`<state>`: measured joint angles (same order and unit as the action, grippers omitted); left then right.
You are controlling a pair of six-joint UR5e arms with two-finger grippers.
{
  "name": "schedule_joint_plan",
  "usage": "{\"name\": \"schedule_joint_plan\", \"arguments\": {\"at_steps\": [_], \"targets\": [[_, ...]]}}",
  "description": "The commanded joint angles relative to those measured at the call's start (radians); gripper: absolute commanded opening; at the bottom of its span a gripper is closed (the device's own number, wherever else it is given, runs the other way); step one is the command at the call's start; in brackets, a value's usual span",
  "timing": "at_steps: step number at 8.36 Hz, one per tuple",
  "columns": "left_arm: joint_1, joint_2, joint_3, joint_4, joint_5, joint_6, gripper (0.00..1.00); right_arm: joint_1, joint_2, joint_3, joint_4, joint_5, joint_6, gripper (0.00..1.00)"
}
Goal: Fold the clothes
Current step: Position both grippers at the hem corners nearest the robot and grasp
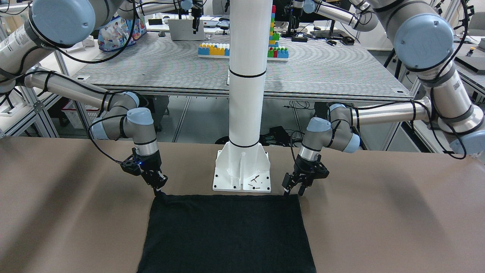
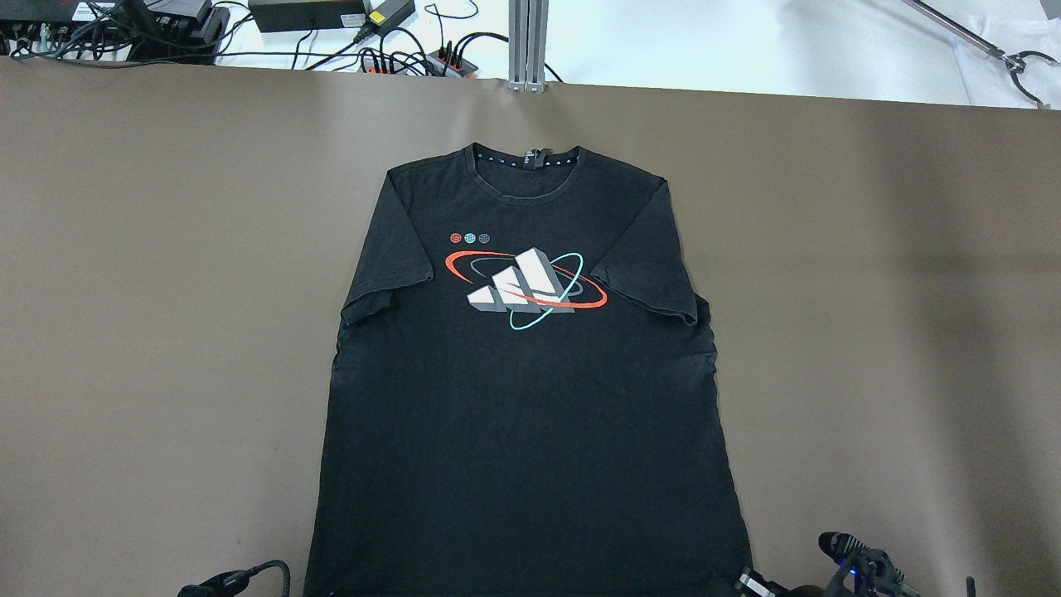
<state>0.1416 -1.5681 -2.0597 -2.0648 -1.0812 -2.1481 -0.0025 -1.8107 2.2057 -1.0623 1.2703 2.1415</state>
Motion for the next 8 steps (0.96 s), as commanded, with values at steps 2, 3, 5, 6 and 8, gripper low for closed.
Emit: {"name": "schedule_joint_plan", "arguments": {"at_steps": [2,3,5,6,8], "targets": [[0.001,0.000,0.000,-0.001,0.007,-0.067,0.12,0.001,-0.002,0.017,-0.001,-0.002,0.002,0.00],[0.001,0.002,0.000,0.000,0.006,-0.067,0.00,0.001,-0.004,0.017,-0.001,-0.002,0.002,0.00],[0.000,0.029,-0.016,-0.003,0.007,-0.067,0.00,0.001,-0.001,0.017,-0.001,-0.002,0.002,0.00],[0.000,0.031,-0.036,-0.003,0.006,-0.067,0.00,0.001,-0.004,0.017,-0.001,-0.002,0.002,0.00],[0.000,0.087,-0.112,-0.003,-0.022,-0.065,0.00,0.004,-0.018,0.070,-0.008,0.003,0.000,0.00]]}}
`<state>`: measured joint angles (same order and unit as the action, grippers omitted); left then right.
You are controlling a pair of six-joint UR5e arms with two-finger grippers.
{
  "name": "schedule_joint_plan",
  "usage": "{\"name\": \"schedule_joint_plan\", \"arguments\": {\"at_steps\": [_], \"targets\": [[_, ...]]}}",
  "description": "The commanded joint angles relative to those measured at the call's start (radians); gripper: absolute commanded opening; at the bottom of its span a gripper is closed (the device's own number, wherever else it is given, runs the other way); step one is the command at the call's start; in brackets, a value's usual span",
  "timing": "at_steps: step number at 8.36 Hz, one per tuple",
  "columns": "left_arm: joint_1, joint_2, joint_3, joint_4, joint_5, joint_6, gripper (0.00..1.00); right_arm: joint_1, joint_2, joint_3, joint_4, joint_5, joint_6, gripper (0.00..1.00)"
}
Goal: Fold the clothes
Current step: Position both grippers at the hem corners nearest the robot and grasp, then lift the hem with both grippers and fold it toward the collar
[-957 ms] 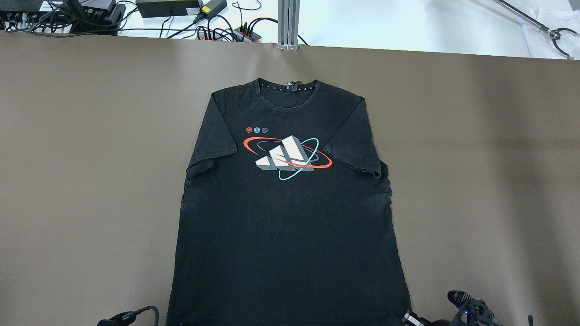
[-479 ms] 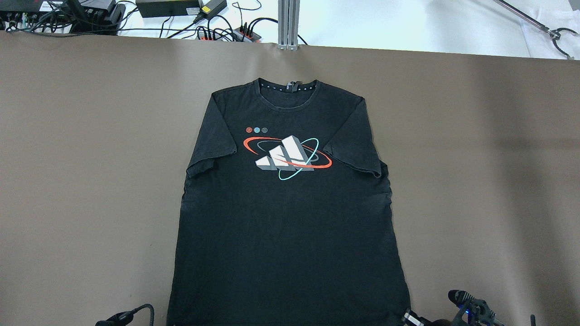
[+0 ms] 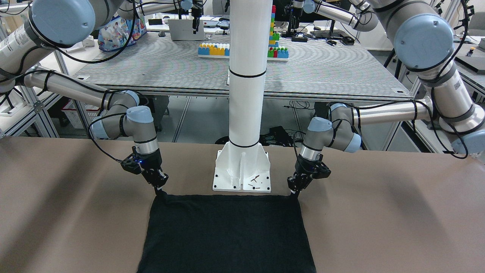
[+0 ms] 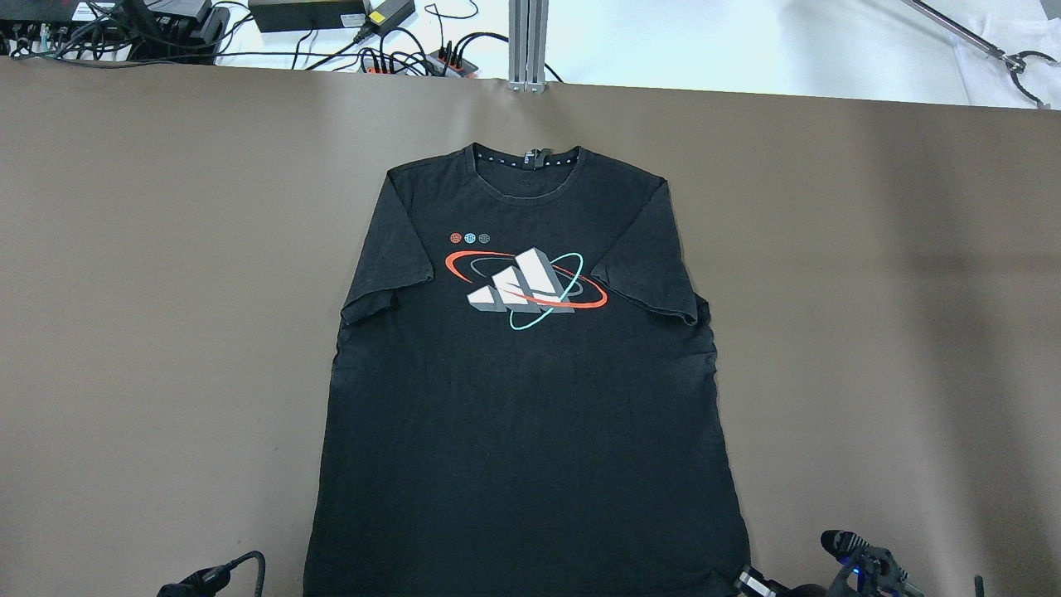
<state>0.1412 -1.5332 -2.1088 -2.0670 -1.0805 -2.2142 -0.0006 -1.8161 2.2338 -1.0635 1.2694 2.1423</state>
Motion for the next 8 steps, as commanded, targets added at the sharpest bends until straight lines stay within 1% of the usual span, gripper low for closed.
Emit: {"name": "schedule_joint_plan", "arguments": {"at_steps": [1,2,3,5,6,7,8], "targets": [[0.000,0.121,-0.119,-0.005,-0.045,0.002,0.00,0.002,-0.028,0.059,-0.007,0.004,-0.001,0.00],[0.000,0.157,-0.166,-0.005,-0.050,0.008,0.00,0.002,-0.044,0.087,-0.007,0.008,-0.001,0.00],[-0.005,0.163,-0.175,-0.005,-0.065,0.011,0.00,-0.002,-0.063,0.108,-0.007,0.011,-0.001,0.00],[-0.012,0.148,-0.178,-0.005,-0.084,0.014,0.00,-0.003,-0.066,0.121,-0.007,0.019,-0.005,0.00],[-0.075,0.115,-0.180,-0.004,-0.152,0.042,0.00,0.001,-0.066,0.159,-0.007,0.030,-0.009,0.00],[-0.177,0.058,-0.175,0.002,-0.242,0.141,0.00,0.017,-0.059,0.162,-0.009,0.092,-0.016,0.00],[-0.260,0.038,-0.165,0.004,-0.310,0.210,0.00,0.104,-0.043,0.150,-0.009,0.175,-0.097,0.00]]}}
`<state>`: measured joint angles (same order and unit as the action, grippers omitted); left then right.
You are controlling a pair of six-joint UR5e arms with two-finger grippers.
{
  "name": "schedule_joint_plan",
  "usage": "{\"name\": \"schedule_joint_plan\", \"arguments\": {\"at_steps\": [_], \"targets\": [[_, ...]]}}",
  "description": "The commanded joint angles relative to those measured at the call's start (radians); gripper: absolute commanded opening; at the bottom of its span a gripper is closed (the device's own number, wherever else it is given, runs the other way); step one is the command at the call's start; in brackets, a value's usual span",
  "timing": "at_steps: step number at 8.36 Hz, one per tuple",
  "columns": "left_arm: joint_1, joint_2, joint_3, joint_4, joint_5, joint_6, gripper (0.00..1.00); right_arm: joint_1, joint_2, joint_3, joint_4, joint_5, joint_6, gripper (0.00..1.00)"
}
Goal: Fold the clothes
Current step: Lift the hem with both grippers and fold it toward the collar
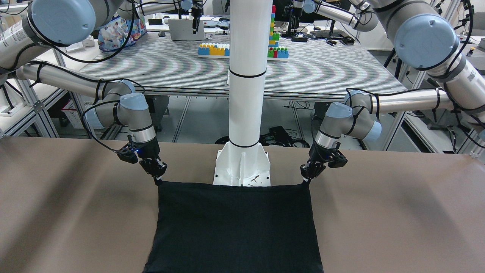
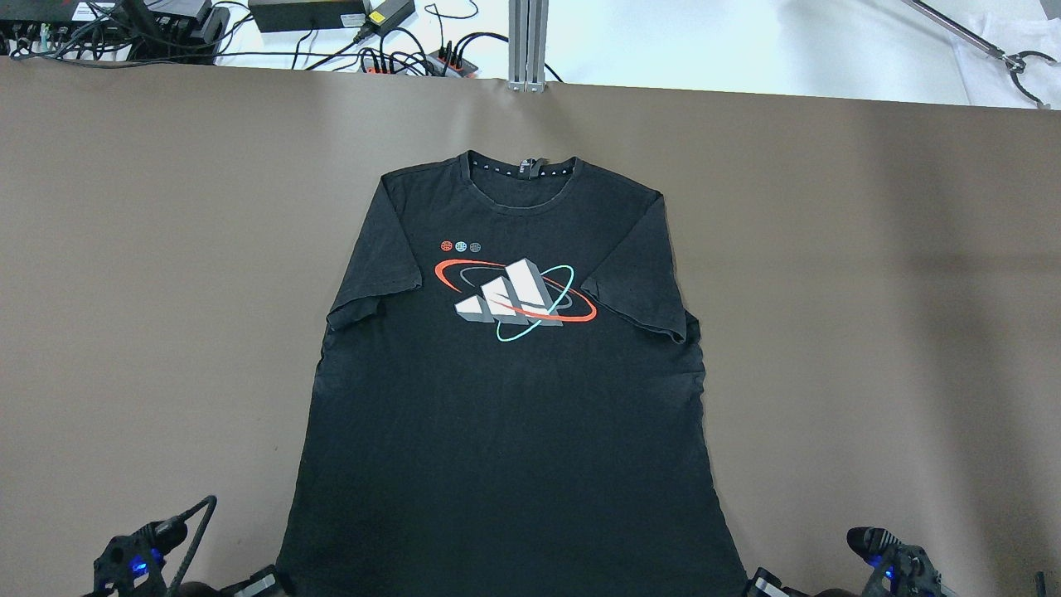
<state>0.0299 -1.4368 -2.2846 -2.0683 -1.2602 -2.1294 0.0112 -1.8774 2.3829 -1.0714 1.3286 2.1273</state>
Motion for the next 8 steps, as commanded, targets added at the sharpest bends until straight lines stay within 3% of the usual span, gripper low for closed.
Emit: {"name": "schedule_joint_plan", "arguments": {"at_steps": [1,2,3,4,6,8], "targets": [[-0.219,-0.082,0.028,0.005,-0.192,0.200,0.00,0.190,0.097,-0.040,-0.010,0.198,-0.187,0.00],[-0.302,-0.108,0.046,0.007,-0.265,0.273,0.00,0.329,0.213,-0.127,-0.062,0.321,-0.275,0.00],[-0.388,-0.144,0.080,0.007,-0.345,0.301,0.00,0.480,0.350,-0.189,-0.184,0.459,-0.365,0.00],[-0.497,-0.189,0.111,0.017,-0.457,0.336,0.00,0.615,0.486,-0.198,-0.376,0.575,-0.477,0.00],[-0.654,-0.295,0.116,0.152,-0.586,0.394,0.00,0.760,0.714,-0.214,-0.714,0.655,-0.640,0.00],[-0.726,-0.339,0.122,0.192,-0.599,0.399,0.00,0.817,0.788,-0.224,-0.861,0.655,-0.746,0.00]]}}
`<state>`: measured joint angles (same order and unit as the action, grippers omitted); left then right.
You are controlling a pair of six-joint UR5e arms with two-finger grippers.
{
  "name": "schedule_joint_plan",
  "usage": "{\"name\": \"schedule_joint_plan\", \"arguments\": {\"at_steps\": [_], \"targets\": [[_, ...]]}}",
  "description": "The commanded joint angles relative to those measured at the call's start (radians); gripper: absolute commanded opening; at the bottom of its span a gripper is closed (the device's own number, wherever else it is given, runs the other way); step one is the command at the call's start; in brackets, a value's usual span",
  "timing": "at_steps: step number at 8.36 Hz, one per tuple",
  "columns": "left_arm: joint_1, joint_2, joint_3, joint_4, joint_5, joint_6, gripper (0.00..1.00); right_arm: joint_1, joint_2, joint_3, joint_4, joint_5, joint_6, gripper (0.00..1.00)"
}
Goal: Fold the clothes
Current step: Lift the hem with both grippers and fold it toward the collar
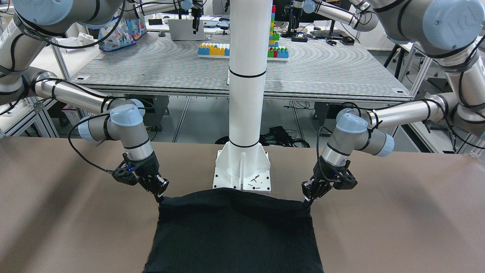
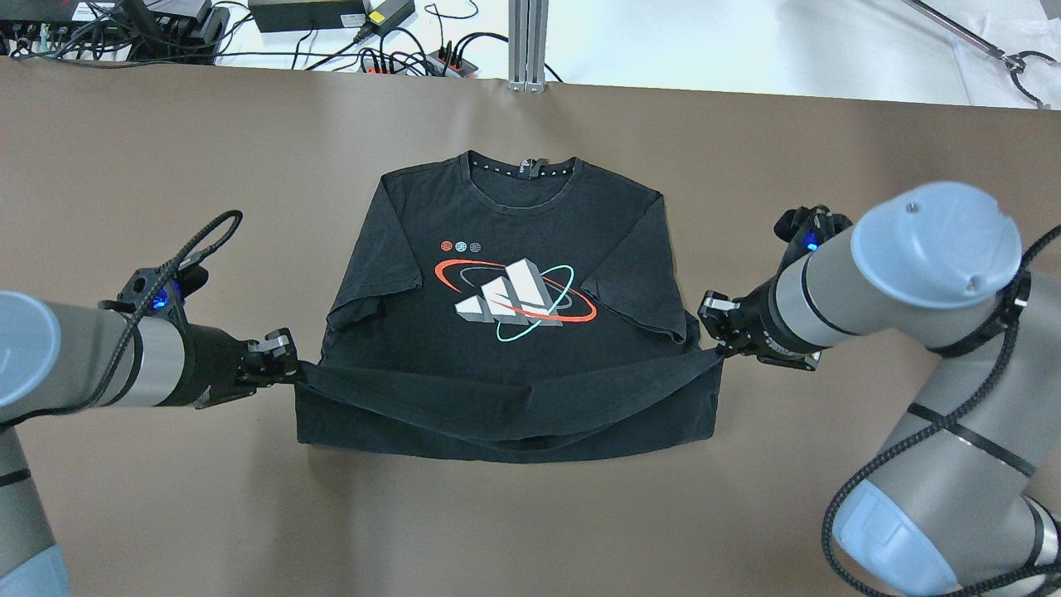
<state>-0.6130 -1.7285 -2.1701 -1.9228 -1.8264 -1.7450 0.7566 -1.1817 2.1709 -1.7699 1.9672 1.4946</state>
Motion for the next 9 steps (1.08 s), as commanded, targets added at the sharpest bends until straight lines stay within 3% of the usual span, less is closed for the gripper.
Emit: {"name": "schedule_joint_plan", "arguments": {"at_steps": [1,4,7,8,9], "targets": [[-0.109,-0.048,0.024,0.047,-0.068,0.033,0.00,0.098,0.093,-0.032,-0.164,0.015,-0.166,0.00],[-0.154,-0.063,0.077,0.047,-0.097,0.086,0.00,0.174,0.120,-0.170,-0.152,0.010,-0.339,0.00],[-0.206,-0.158,0.217,0.045,-0.100,0.125,0.00,0.202,0.267,-0.372,-0.126,0.009,-0.388,0.00],[-0.224,-0.186,0.252,0.047,-0.100,0.127,0.00,0.228,0.287,-0.496,-0.058,0.005,-0.424,0.00],[-0.234,-0.206,0.300,0.041,-0.102,0.140,0.00,0.246,0.359,-0.692,0.130,0.007,-0.450,0.00]]}}
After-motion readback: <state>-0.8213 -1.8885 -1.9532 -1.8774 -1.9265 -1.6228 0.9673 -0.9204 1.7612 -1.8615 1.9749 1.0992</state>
